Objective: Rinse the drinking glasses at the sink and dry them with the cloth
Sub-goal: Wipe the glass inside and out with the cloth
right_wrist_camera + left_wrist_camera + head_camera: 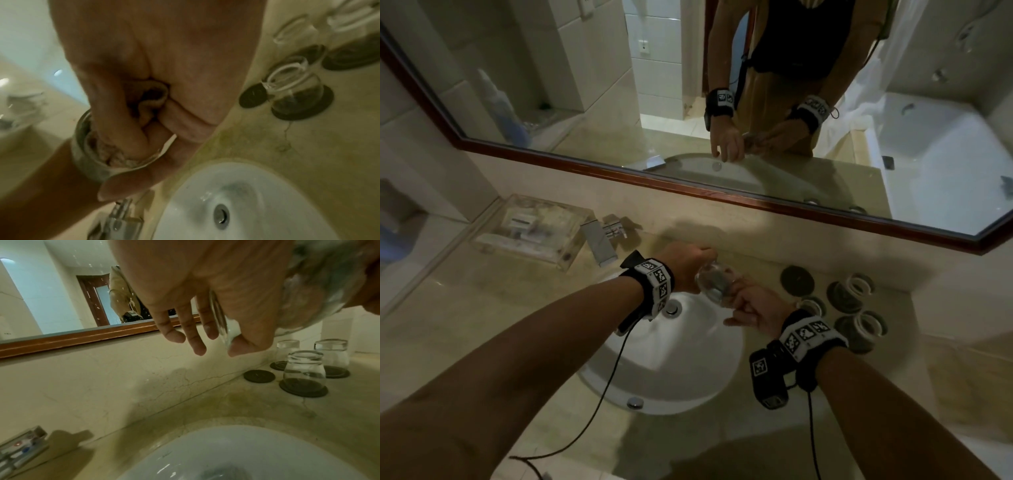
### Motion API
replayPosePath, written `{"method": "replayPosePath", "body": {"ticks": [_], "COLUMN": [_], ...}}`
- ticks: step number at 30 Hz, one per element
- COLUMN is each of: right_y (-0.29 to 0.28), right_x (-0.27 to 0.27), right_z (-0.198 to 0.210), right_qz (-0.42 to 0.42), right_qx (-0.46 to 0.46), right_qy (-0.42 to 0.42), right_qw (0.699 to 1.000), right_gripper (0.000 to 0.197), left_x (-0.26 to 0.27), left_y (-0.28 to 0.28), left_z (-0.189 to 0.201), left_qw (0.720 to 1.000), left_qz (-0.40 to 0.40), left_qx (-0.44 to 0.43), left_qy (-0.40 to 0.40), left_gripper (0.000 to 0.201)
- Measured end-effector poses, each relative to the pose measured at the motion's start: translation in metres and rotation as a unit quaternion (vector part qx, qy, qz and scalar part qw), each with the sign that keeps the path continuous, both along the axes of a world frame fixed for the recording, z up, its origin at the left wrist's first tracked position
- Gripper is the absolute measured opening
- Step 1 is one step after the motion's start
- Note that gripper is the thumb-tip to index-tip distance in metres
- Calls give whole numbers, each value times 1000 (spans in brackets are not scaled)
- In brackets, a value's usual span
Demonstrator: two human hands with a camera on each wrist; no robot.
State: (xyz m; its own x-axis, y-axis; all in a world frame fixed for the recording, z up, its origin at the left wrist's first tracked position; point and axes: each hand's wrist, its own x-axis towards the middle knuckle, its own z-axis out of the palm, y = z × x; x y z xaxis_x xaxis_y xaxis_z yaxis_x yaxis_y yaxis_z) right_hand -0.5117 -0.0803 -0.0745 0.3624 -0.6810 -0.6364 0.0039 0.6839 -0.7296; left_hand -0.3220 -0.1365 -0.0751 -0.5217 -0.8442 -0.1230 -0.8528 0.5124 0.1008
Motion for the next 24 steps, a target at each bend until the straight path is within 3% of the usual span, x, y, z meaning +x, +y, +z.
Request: {"method": "replayPosePath", "body": {"ticks": [4,8,11,13,14,15,17,18,19,20,23,24], "right_y": [-3,-10,-21,-21,-17,-12,-1,2,5,2,-7,-10], "right_x": [-12,-23,-32,-34,-33,-31,-19,-13,-8,-8,-7,-8], "right_z": [4,7,-1,1,3,8,14,14,14,7,-4,-4], "right_qz": [-81,-116,-165,-135,-85,-11,164,233,277,305,305,293], "right_qx": [31,-11,-173,-320,-405,-501,-645,-669,-677,-671,-689,-691], "right_qy": [-69,30,160,200,220,263,360,383,393,404,446,457], "right_qw": [994,993,958,916,883,824,654,592,557,542,483,478], "right_gripper": [18,18,24,31,33,35,45,50,54,57,47,44], "left_x": [-4,-7,-3,-1,-3,-6,-14,-18,-21,-23,-28,-30], "left_y": [4,4,3,3,2,1,-2,-3,-4,-4,-2,-1], "left_z": [-6,-8,-15,-17,-17,-16,-13,-13,-12,-11,-7,-4], "left_qw": [999,998,987,971,963,958,953,953,953,955,962,964], "left_qz": [18,58,122,167,182,191,173,151,136,125,107,103], "left_qx": [-10,29,108,173,197,214,250,263,269,269,248,243], "left_qy": [35,11,10,12,18,21,3,1,8,22,38,37], "left_gripper": [42,47,45,44,40,35,21,17,19,21,28,28]}}
